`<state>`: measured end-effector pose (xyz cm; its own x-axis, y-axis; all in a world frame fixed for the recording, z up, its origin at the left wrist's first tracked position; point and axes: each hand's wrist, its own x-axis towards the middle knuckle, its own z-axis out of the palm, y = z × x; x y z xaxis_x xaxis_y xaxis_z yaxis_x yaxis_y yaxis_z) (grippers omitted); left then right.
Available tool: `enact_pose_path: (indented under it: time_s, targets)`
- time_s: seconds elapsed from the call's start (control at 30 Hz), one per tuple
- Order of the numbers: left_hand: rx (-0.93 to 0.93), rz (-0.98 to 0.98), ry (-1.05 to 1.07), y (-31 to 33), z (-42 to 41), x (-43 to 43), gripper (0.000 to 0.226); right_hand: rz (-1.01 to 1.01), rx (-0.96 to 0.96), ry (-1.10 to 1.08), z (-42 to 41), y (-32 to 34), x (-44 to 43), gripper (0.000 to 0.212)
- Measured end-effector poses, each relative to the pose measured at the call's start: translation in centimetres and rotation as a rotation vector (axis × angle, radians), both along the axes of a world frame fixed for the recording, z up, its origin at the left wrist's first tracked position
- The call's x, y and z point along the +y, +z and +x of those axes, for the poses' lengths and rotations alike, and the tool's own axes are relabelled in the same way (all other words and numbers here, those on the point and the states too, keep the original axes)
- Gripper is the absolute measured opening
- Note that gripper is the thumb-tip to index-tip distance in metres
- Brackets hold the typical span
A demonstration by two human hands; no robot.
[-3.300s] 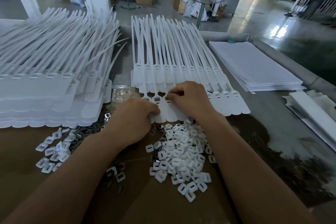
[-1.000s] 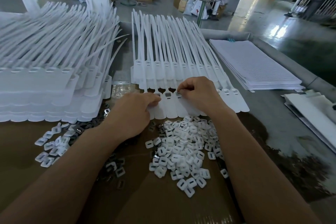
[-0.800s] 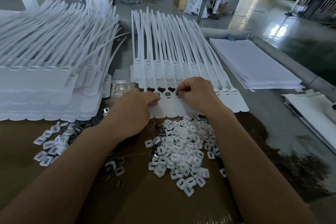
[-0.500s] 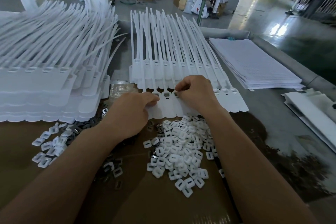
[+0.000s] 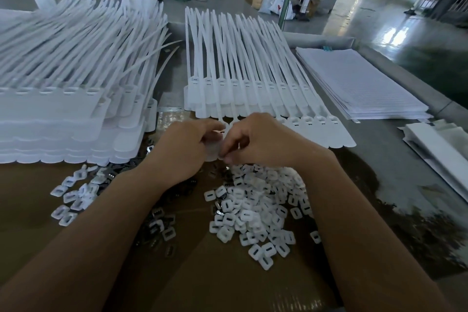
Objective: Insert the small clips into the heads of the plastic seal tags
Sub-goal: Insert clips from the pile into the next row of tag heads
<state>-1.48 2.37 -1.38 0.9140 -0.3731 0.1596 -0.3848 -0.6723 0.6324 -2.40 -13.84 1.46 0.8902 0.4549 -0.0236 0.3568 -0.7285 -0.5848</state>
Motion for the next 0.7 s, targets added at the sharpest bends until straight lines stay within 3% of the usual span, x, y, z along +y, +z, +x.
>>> enact_pose_path:
  time_s: [0.2,0.5,0.7]
  targets:
    - [0.015,0.03,0.013,0.22,-0.17,-0.1,0.056,-0.068,0.074,0.074,-0.24,-0.22,0.61,0.016]
    - [-0.026,0.097,-0.001,0.1,-0.21,-0.24,0.051,-0.114,0.049,0.08,-0.16,-0.6,0.61,0.008]
    - [-0.052,0.093,-0.027,0.14,-0.58,-0.29,0.054,0.072,0.028,-0.027,-0.23,-0.43,0.07,0.021]
